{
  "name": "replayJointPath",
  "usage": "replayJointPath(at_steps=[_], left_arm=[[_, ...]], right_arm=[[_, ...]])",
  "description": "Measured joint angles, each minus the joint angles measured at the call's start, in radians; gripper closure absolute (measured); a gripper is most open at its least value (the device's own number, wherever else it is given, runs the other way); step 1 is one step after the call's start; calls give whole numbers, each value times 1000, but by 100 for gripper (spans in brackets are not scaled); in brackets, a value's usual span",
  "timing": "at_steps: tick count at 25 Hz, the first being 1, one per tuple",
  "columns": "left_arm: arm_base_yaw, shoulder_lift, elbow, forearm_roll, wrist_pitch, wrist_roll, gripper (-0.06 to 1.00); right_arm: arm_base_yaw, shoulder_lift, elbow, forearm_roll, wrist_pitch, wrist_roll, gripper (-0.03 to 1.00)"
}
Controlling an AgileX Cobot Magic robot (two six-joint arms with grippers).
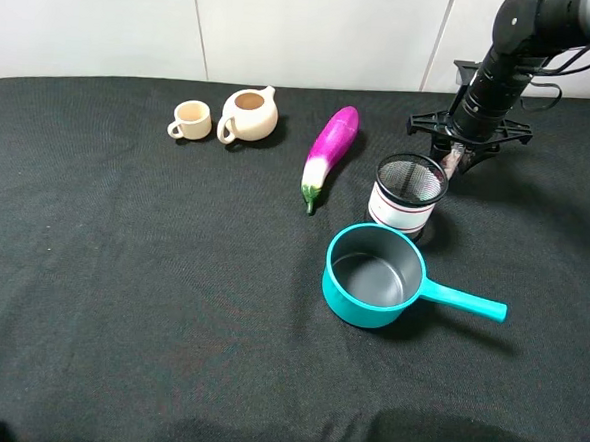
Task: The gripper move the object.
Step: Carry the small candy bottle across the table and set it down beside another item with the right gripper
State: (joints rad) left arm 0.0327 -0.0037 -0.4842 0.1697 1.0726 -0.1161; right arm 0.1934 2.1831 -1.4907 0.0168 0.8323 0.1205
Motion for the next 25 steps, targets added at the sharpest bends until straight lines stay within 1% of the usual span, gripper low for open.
replayJointPath(at_steps=[6, 13, 25], left_arm=[[0, 0, 0, 0, 0, 0, 23], [0, 0, 0, 0, 0, 0, 23], [0, 0, 0, 0, 0, 0, 23]], right_arm=[[0, -17, 0, 0, -11, -4, 64], [0, -102, 0, -5, -12, -4, 64], [0, -297, 0, -31, 73, -4, 64]])
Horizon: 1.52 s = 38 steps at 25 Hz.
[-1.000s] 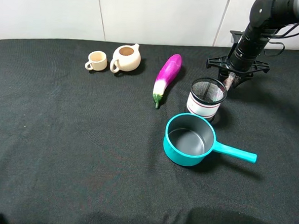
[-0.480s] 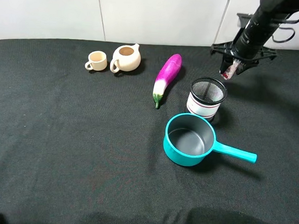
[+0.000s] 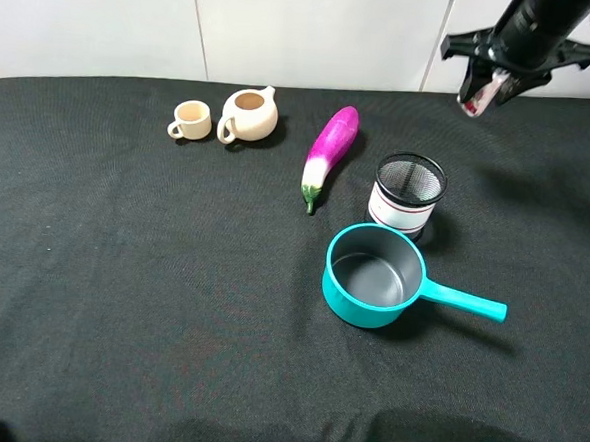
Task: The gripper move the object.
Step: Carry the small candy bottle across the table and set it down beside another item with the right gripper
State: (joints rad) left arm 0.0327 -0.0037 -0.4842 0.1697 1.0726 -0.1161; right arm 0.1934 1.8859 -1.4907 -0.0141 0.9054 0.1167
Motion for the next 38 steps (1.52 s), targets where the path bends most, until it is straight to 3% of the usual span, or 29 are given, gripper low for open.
replayJointPath(at_steps=[14, 31, 38], left_arm=[[0, 0, 0, 0, 0, 0, 23], [0, 0, 0, 0, 0, 0, 23], [0, 0, 0, 0, 0, 0, 23]], right_arm=[[41, -115, -1, -10, 66, 0, 64], [335, -116, -1, -10, 69, 0, 64], [471, -116, -1, -10, 27, 0, 64]])
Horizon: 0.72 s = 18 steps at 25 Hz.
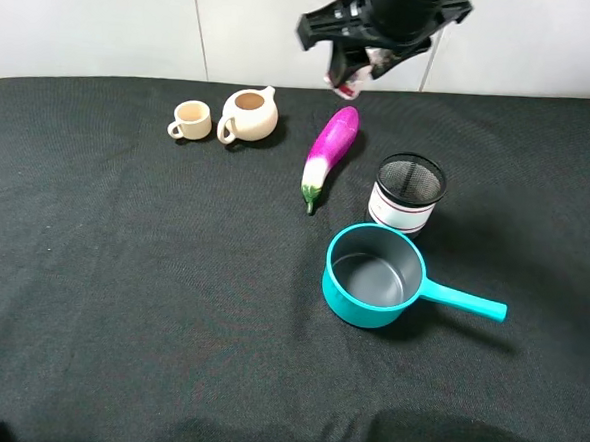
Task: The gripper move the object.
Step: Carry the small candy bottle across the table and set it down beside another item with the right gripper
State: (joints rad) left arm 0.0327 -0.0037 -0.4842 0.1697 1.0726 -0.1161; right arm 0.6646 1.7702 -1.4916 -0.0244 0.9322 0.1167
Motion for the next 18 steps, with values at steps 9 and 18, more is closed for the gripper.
replayJointPath(at_steps=[9, 18], left_arm=[[0, 0, 0, 0, 0, 0, 23], [0, 0, 0, 0, 0, 0, 23]], right_arm=[[102, 54, 0, 16, -9, 0, 64], [98, 143, -42, 16, -46, -30, 64]])
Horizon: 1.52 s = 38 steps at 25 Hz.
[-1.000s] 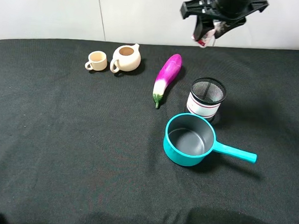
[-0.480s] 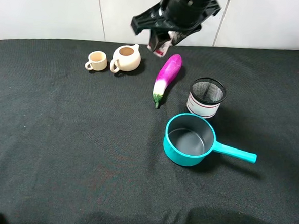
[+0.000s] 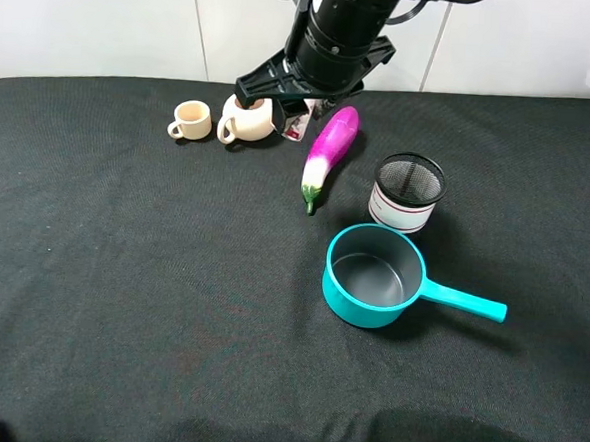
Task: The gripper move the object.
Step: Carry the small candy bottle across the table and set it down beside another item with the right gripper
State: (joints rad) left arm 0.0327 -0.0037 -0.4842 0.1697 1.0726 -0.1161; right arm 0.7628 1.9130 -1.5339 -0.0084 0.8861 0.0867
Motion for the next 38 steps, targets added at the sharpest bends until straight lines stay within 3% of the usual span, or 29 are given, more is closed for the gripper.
replayJointPath(at_steps=[8, 38], left_arm=[[0, 0, 0, 0, 0, 0, 23], [0, 0, 0, 0, 0, 0, 23]], right_arm=[[-3, 106, -88, 1, 0, -23, 64], [-18, 314, -94, 27, -95, -76, 64]])
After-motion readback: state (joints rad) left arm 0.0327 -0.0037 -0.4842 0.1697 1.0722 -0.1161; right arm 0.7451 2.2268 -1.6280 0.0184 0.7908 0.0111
